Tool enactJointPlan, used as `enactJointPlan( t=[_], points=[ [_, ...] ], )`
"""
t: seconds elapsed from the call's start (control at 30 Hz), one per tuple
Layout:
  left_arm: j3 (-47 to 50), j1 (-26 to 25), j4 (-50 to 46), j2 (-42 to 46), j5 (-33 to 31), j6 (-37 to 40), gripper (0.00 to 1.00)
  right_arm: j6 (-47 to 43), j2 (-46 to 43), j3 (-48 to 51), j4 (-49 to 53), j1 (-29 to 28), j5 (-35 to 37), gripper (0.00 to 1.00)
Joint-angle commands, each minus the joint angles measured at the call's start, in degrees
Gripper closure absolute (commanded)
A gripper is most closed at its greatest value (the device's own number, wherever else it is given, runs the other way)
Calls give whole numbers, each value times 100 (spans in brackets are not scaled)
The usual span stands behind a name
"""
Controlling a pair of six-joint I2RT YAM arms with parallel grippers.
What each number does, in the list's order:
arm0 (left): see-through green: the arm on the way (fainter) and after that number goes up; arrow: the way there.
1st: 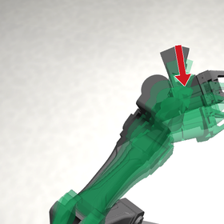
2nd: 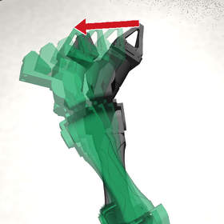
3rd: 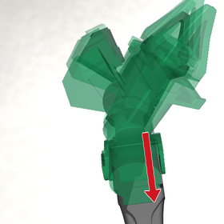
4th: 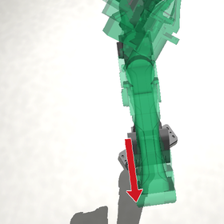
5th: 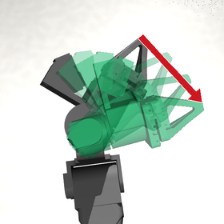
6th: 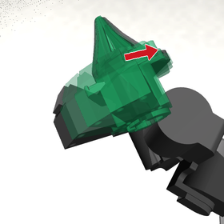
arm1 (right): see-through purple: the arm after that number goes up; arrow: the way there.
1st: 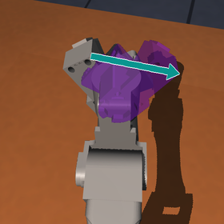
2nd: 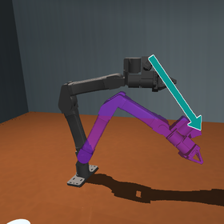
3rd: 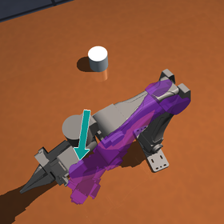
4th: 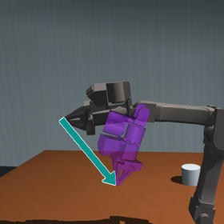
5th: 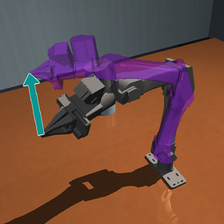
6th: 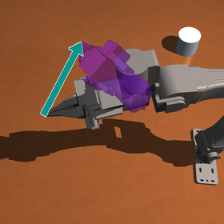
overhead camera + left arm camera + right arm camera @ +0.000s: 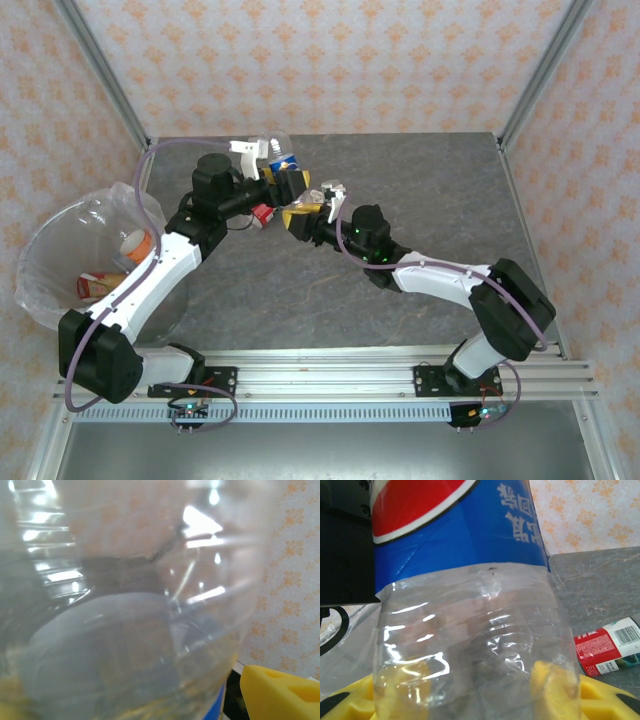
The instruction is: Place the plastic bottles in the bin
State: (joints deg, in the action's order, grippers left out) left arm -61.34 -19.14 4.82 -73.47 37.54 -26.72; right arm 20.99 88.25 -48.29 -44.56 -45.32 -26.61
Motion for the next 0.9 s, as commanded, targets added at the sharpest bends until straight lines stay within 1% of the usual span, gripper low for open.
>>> enactJointPlan(
  t=[0.0, 0.2, 0.33, 0.5, 0.6, 0.73, 0.87],
  points=[
    [127, -20, 229, 112, 161, 115, 17, 75, 35, -155, -709, -39, -418, 52],
    [160, -22, 183, 159, 70, 136, 30, 86, 36, -159, -677, -39, -400, 51],
    [123, -24, -72, 214, -149, 221, 36, 116, 44, -154, -613, -45, -279, 50],
    [109, -23, -374, 339, -709, 278, 45, 52, 70, -198, -375, -38, -120, 41],
    [128, -25, -450, 408, -905, 272, 49, 43, 94, -204, -344, -40, -72, 34],
    [140, -23, -536, 465, -1077, 266, 50, -102, 75, -198, -270, -40, 4, 26],
    [115, -18, -723, 579, -1477, 255, 50, -577, -81, -140, 26, -38, 161, 15]
  ],
)
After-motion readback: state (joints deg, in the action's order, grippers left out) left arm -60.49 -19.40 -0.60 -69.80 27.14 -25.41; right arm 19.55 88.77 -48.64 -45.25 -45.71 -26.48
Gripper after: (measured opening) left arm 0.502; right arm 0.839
